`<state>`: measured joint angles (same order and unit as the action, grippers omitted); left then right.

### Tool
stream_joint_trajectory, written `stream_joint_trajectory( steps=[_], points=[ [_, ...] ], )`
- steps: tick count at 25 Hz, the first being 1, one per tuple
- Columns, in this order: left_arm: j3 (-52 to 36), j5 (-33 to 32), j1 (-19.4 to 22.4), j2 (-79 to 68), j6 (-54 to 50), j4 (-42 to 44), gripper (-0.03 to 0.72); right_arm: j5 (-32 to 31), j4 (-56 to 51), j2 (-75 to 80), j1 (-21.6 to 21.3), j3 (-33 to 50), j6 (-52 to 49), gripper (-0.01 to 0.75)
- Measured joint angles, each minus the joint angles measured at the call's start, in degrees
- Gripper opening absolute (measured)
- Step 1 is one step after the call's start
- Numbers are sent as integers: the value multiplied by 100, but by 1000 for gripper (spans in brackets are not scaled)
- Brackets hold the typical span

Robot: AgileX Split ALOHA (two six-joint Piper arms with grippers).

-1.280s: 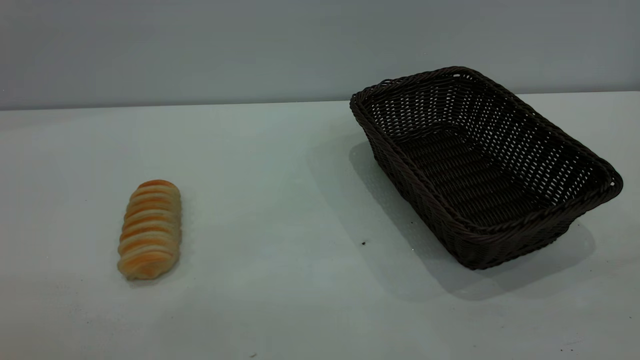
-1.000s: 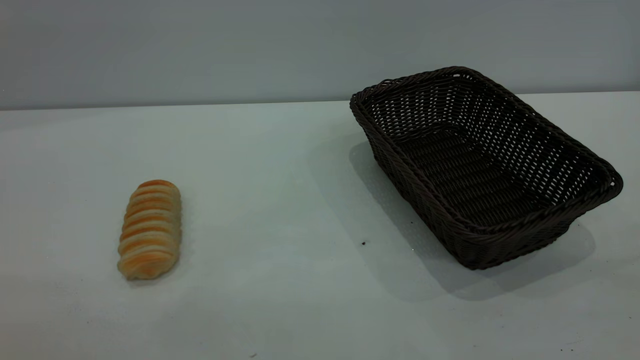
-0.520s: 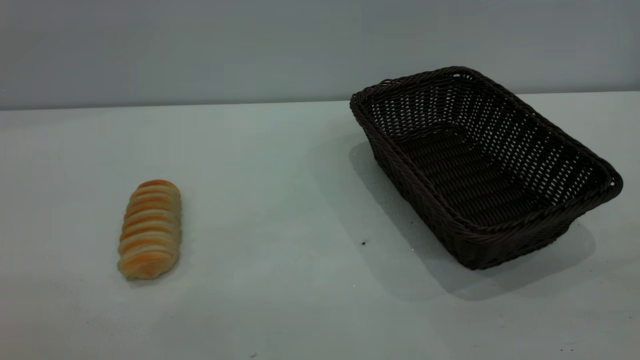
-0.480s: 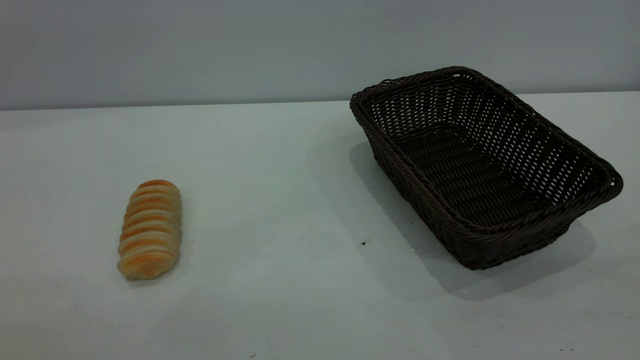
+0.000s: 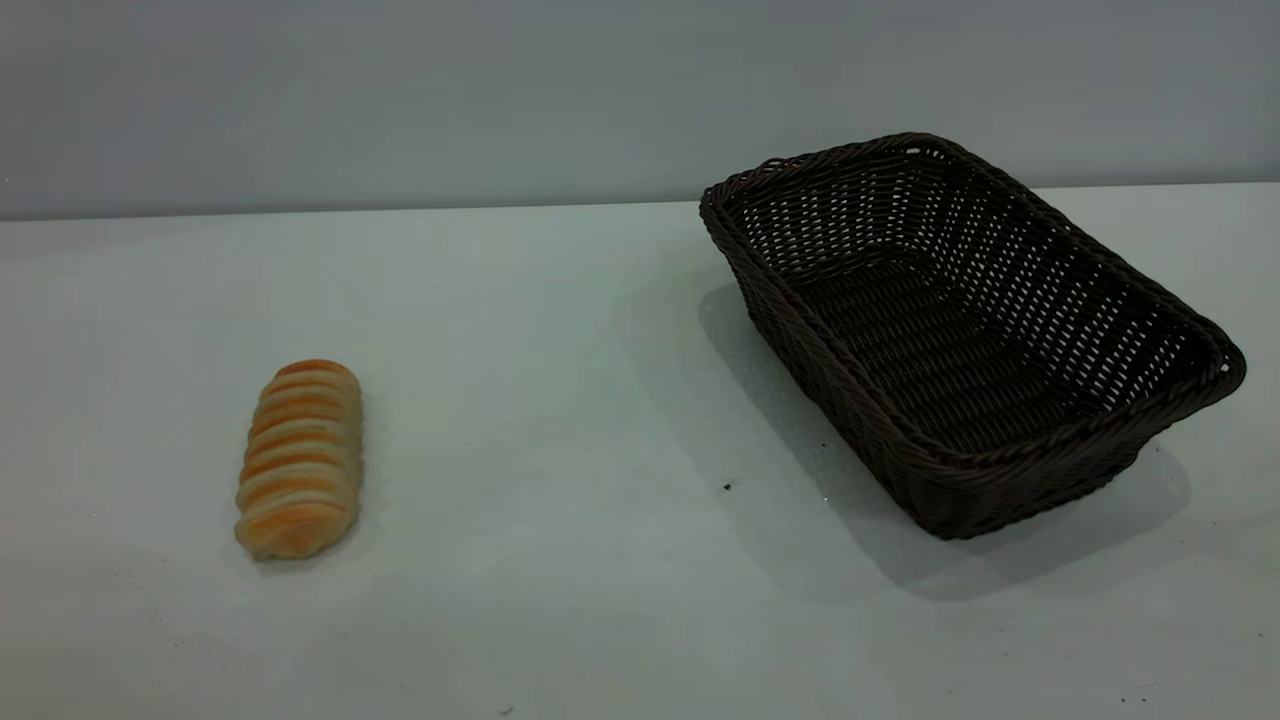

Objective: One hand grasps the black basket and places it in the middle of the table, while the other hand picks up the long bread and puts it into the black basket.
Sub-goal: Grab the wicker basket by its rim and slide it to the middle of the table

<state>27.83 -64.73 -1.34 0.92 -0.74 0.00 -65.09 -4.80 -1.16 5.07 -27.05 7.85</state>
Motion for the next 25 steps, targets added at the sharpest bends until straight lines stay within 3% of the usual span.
stream_joint_trajectory(
  steps=[10, 15, 20, 25],
  points=[
    [216, 126, 0, -412, -5, 170, 591, 87, -16, 192, 0, -156, -152, 259],
    [791, 731, 0, -1800, 0, 175, 591, 630, -85, 1660, 0, -523, -147, 409],
    [1335, 1736, 0, -3223, 185, 170, 591, 1398, -1028, 3554, 0, -854, -16, 569],
    [1557, 2421, 0, -4321, 281, 153, 591, 1933, -2541, 5656, 0, -1006, 165, 587]
  ],
)
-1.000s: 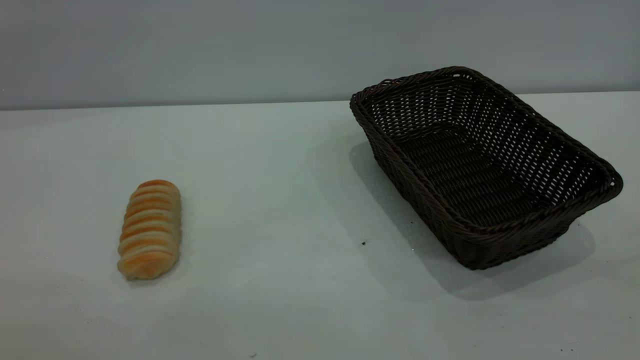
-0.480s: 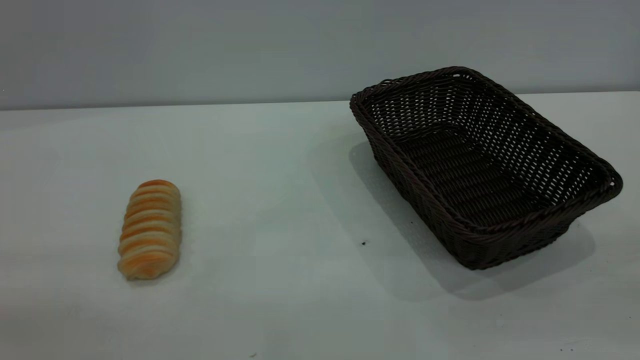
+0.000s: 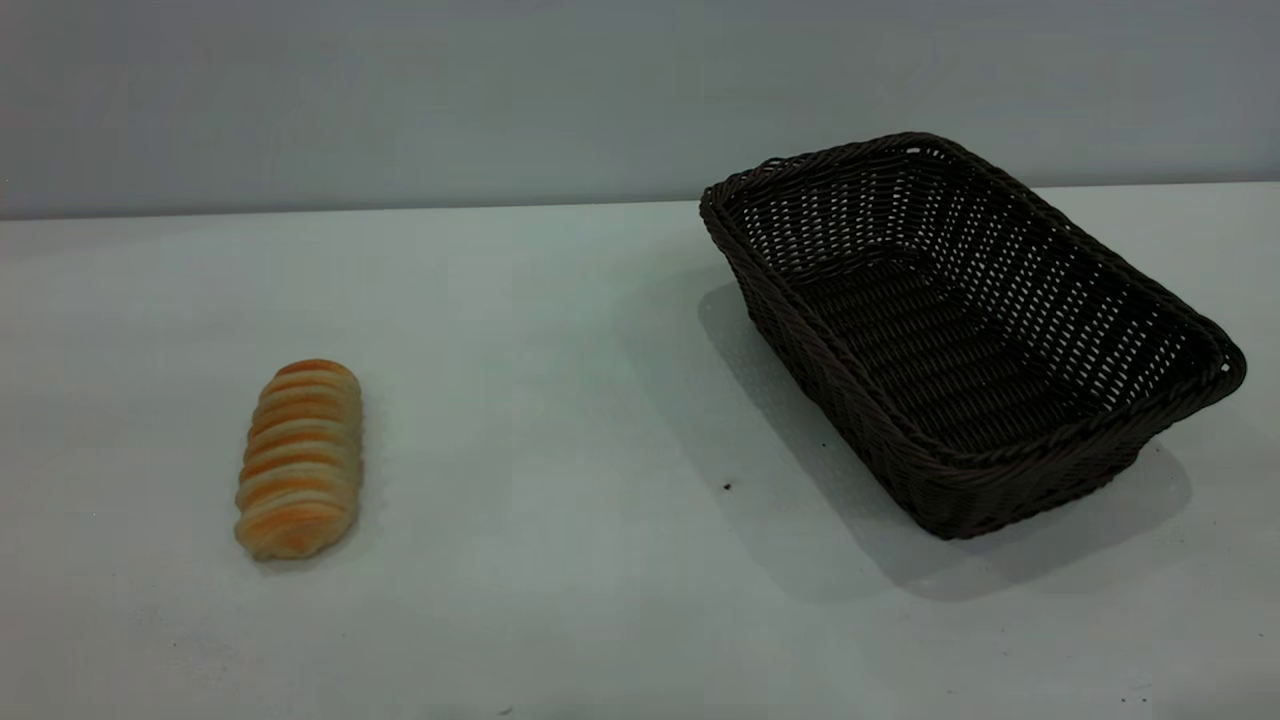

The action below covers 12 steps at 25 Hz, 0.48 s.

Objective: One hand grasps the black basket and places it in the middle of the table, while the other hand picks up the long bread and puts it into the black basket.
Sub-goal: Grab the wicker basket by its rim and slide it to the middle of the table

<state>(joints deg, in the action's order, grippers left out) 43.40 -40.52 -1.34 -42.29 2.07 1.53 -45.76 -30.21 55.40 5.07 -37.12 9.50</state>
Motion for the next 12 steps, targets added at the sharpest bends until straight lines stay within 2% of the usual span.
stream_joint_trajectory(
  steps=[7, 12],
  points=[
    [0, 264, 0, -660, 12, 0, 591, 921, -1662, 2637, 0, -19, 54, 587],
    [0, 336, 0, -687, 12, 0, 591, 1767, -2788, 3859, 0, -50, 68, 587]
  ],
)
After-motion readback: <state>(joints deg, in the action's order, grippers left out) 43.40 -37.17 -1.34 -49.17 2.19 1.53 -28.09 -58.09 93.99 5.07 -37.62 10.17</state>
